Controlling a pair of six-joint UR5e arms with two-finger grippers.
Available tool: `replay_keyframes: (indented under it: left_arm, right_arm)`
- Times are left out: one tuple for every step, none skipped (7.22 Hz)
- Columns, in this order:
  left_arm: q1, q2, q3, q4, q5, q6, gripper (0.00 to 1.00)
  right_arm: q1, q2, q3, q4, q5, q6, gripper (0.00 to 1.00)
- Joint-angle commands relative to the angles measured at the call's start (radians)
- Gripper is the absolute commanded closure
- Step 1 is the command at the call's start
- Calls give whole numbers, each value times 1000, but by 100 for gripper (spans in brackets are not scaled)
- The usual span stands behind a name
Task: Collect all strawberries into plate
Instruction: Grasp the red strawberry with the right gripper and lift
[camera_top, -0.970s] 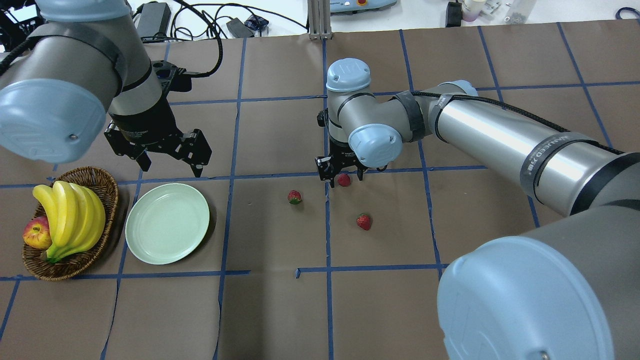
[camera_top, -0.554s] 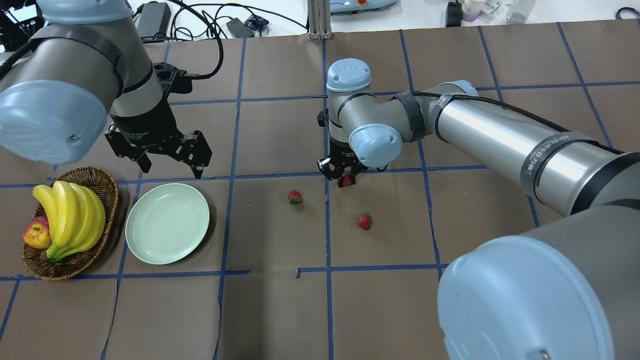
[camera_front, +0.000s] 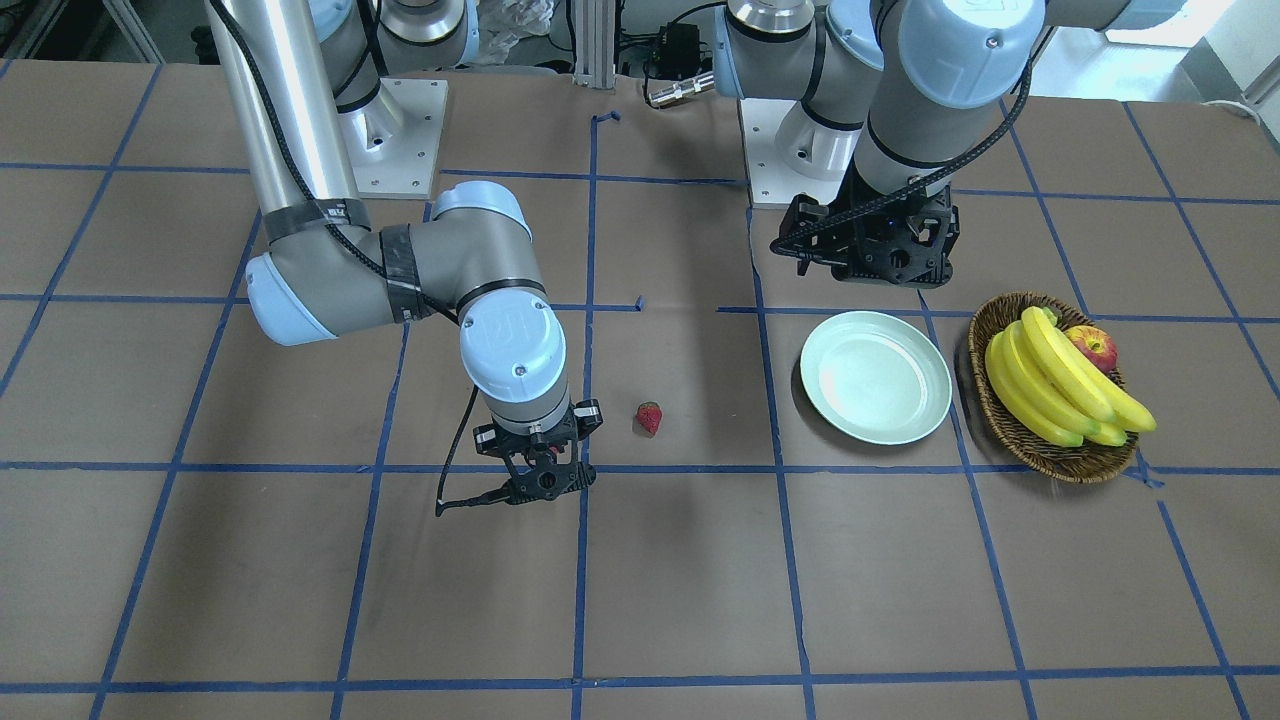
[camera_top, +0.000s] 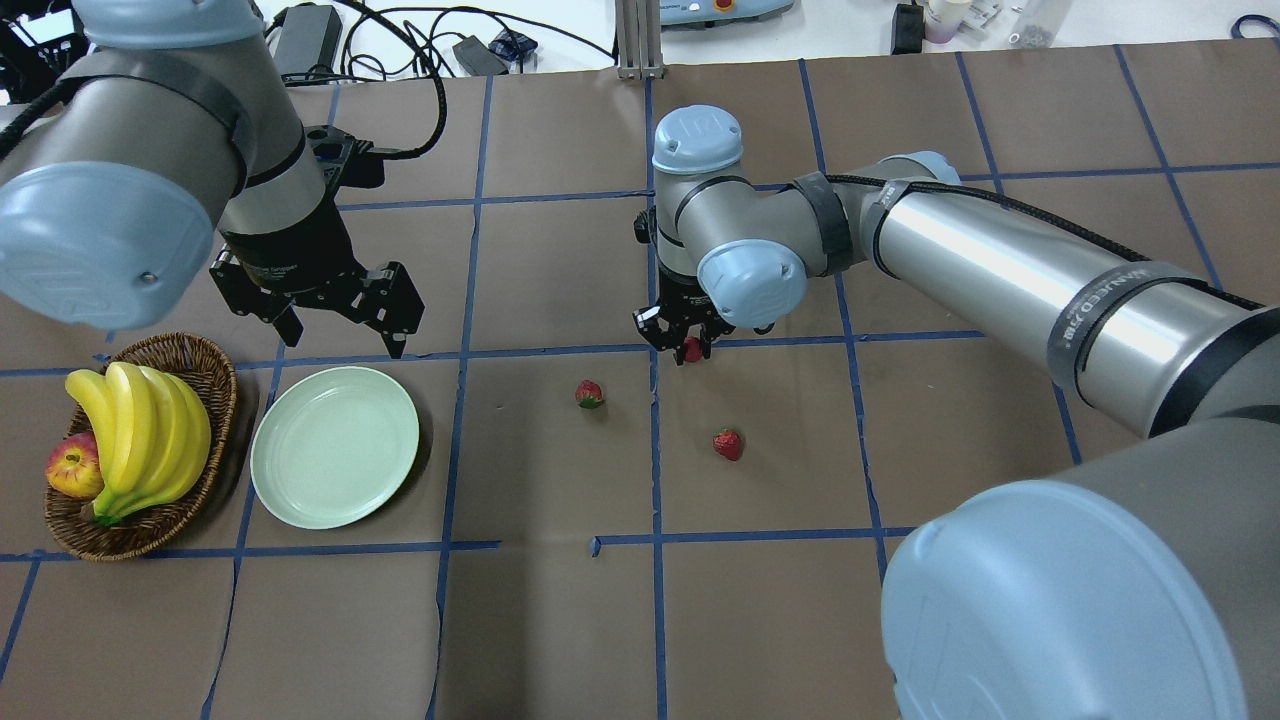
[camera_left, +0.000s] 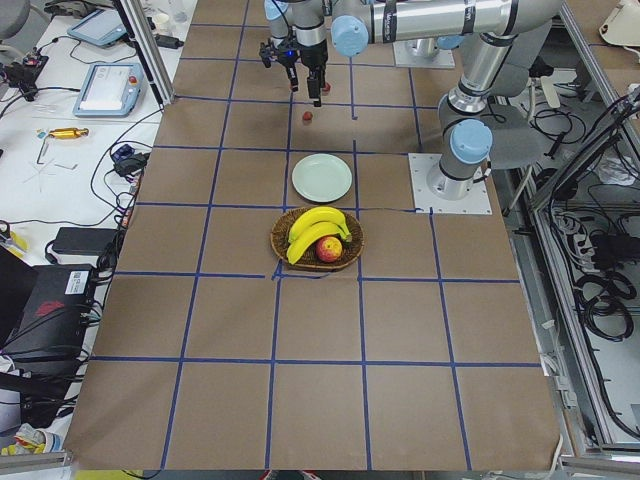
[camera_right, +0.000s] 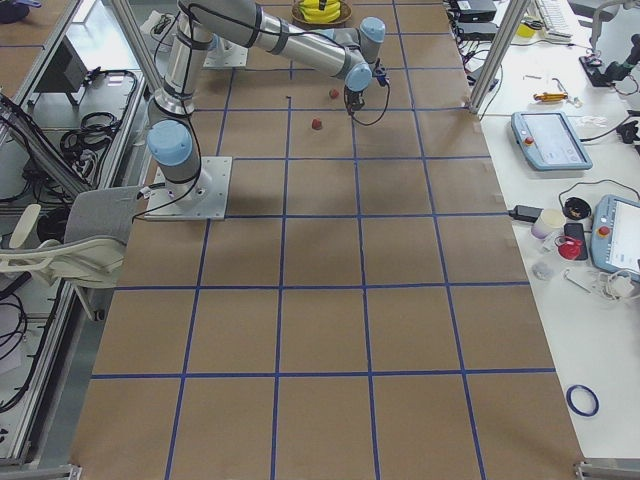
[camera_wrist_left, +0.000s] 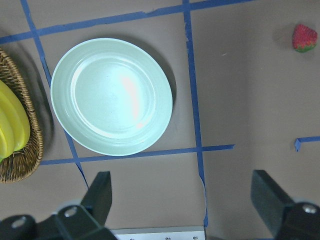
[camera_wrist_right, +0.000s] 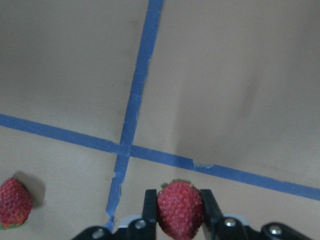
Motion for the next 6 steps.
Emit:
replay_keyframes:
  left_arm:
    - [0, 0, 1, 2, -5, -1, 0]
    - [0, -3, 0, 1, -8, -1, 0]
    - [3, -3, 1, 1, -6, -1, 0]
    - [3, -3, 6, 1, -5, -1, 0]
    - [3, -2, 6, 1, -2, -1, 0]
    - [3, 0, 3, 1, 0, -2, 0]
  right_arm:
    - [12, -55, -7, 25, 12, 63, 100]
    - [44, -55, -5, 22, 13, 83, 100]
    - [81, -46, -2, 20, 13, 101, 100]
    - [115, -35, 6, 19, 13, 104, 100]
    - [130, -15, 7, 19, 26, 97, 100]
    - [132, 8, 7, 16, 76, 95, 100]
